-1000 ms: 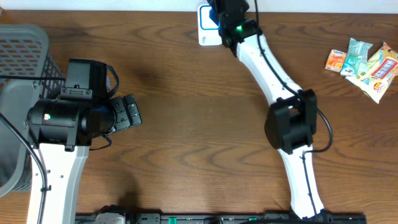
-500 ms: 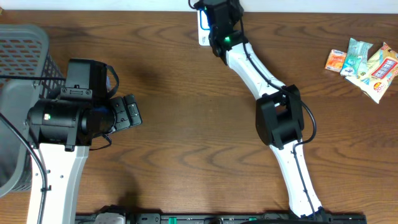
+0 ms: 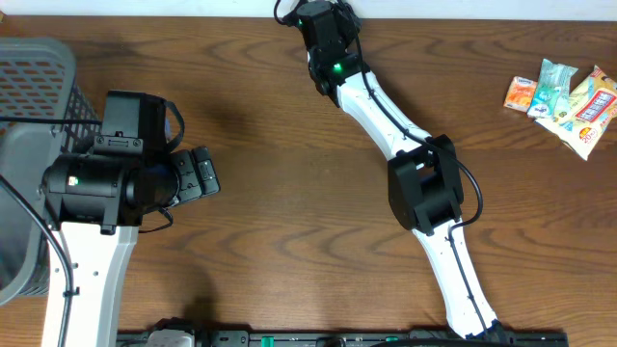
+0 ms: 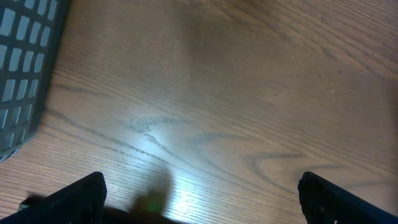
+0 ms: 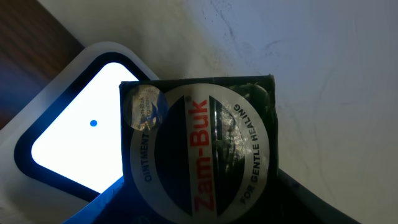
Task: Scan the item barcode
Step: 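Lift the Zam-Buk tin and hold it in front of the scanner, then carry the Zam-Buk tin to the right edge pile and release it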
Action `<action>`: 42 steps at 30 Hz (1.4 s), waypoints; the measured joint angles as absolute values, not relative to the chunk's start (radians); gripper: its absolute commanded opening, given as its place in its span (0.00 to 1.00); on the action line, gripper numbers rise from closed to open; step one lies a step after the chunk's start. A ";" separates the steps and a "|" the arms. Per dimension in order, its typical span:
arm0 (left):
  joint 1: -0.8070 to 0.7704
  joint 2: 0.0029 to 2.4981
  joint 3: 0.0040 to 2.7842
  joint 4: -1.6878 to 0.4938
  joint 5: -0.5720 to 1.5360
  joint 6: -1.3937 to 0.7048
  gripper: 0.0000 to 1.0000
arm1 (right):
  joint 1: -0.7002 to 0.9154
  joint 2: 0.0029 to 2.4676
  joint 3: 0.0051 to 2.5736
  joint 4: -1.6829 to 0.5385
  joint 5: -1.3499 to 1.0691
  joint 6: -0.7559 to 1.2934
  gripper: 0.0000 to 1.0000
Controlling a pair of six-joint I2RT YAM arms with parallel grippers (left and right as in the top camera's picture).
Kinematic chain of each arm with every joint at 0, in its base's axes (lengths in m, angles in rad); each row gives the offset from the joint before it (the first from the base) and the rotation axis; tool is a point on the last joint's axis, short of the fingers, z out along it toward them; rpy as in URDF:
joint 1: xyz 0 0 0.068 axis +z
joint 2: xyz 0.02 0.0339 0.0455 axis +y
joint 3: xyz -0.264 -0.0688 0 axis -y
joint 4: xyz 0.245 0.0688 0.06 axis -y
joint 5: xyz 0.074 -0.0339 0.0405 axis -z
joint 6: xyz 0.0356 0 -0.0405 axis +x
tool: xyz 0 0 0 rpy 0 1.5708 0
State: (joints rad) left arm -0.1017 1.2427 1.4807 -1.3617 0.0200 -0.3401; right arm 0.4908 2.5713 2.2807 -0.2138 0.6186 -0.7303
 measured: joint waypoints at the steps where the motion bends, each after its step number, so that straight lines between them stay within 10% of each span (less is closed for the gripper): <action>1: -0.102 1.243 1.481 -1.362 0.020 -0.340 0.98 | 0.491 2.571 2.281 -0.214 0.621 -0.730 0.56; 20: -0.102 1.243 1.481 -1.362 0.020 -0.340 0.98 | 0.128 2.473 2.286 -0.625 0.797 -0.465 0.52; 27: -0.102 1.243 1.481 -1.361 0.020 -0.340 0.98 | -0.098 2.473 2.284 -0.888 0.755 -0.230 0.62; 33: -0.102 1.243 1.481 -1.362 0.020 -0.340 0.97 | -0.228 2.473 2.284 -0.979 0.734 -0.090 0.98; 42: -0.102 1.243 1.481 -1.361 0.020 -0.340 0.98 | -0.228 2.462 2.283 -1.100 0.646 0.022 0.99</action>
State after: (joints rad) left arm -0.1020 1.2427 1.4807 -1.3613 0.0200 -0.3401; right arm -0.2276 2.4622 2.2833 -1.1000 0.6464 0.0223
